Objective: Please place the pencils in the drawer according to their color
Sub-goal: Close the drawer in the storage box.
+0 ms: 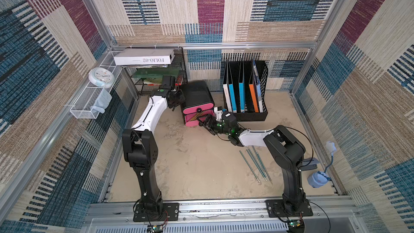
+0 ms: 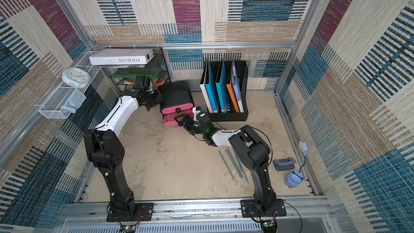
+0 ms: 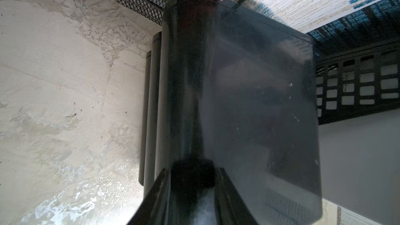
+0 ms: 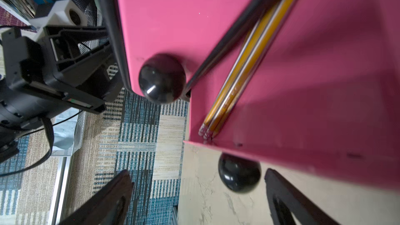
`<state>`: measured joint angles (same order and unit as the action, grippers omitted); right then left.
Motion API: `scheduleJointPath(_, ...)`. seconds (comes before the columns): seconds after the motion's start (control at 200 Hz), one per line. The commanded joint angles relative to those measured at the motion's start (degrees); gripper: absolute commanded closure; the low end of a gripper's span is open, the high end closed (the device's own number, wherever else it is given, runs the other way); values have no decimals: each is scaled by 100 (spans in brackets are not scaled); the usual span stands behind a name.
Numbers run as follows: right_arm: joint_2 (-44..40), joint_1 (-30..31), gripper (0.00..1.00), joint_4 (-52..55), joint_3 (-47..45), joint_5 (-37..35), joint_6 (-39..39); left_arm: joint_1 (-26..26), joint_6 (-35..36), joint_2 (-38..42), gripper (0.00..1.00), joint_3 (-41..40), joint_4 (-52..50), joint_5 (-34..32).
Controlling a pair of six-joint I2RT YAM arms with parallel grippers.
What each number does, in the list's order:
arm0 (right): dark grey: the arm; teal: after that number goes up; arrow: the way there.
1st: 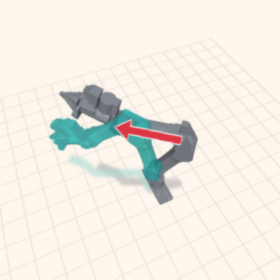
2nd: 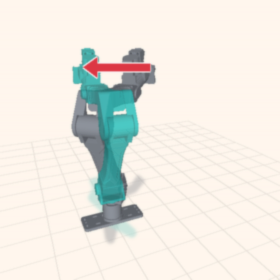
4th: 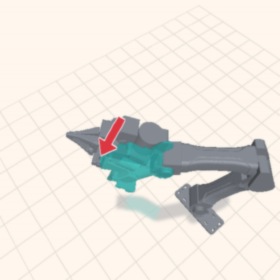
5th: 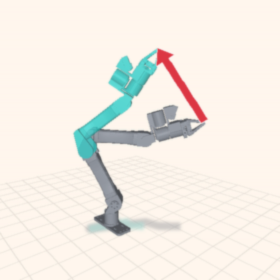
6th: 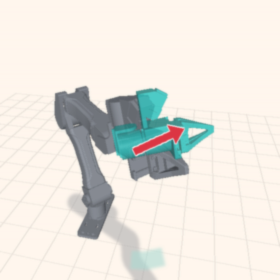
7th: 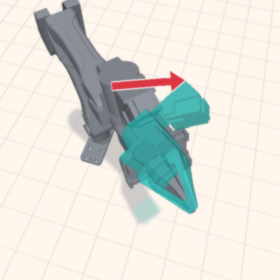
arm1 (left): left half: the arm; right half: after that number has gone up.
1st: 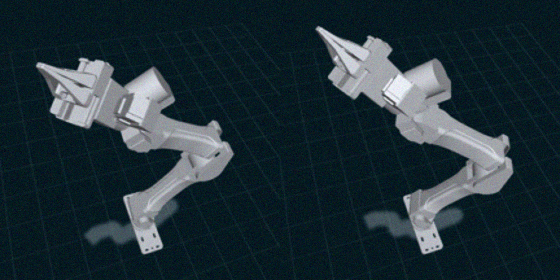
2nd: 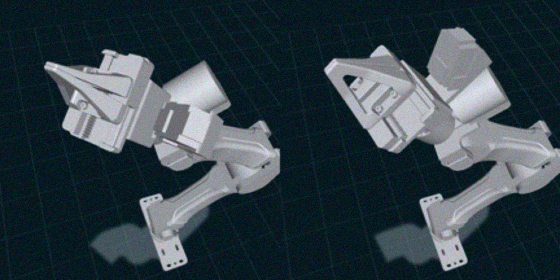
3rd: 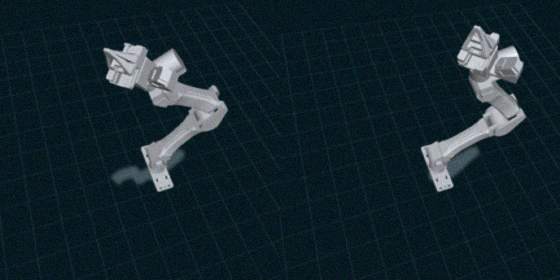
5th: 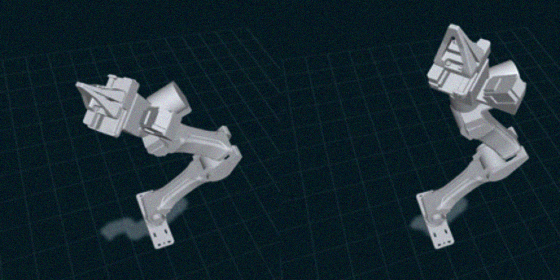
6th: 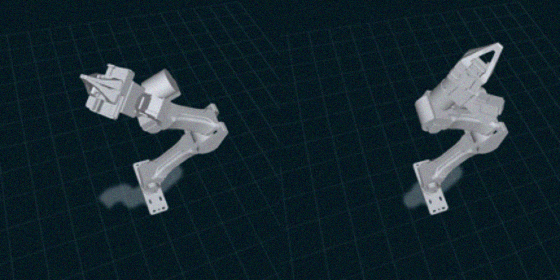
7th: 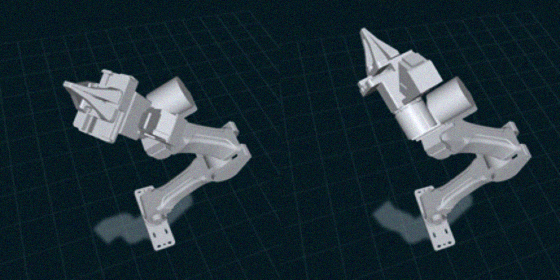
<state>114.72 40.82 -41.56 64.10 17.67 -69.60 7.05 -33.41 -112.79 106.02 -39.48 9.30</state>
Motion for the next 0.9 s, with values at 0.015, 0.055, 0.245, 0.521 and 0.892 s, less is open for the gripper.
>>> scheduleJointPath(0.015,-352,17,1,-282,-492,-15,13,41,57,-105,64,-118,-1028,280)
scheduleJointPath(0.055,-465,13,1,-329,-674,-74,2,40,70,-101,64,-125,-1022,283)
scheduleJointPath(0.245,-662,9,3,-437,-1121,-374,-194,49,73,-86,65,-204,-1004,292)
scheduleJointPath(0.521,-178,-76,100,-950,-899,-339,-726,77,97,-59,67,-277,-964,318)
scheduleJointPath(0.892,426,-211,100,-745,-110,-343,-800,103,95,-50,70,-393,-870,410)
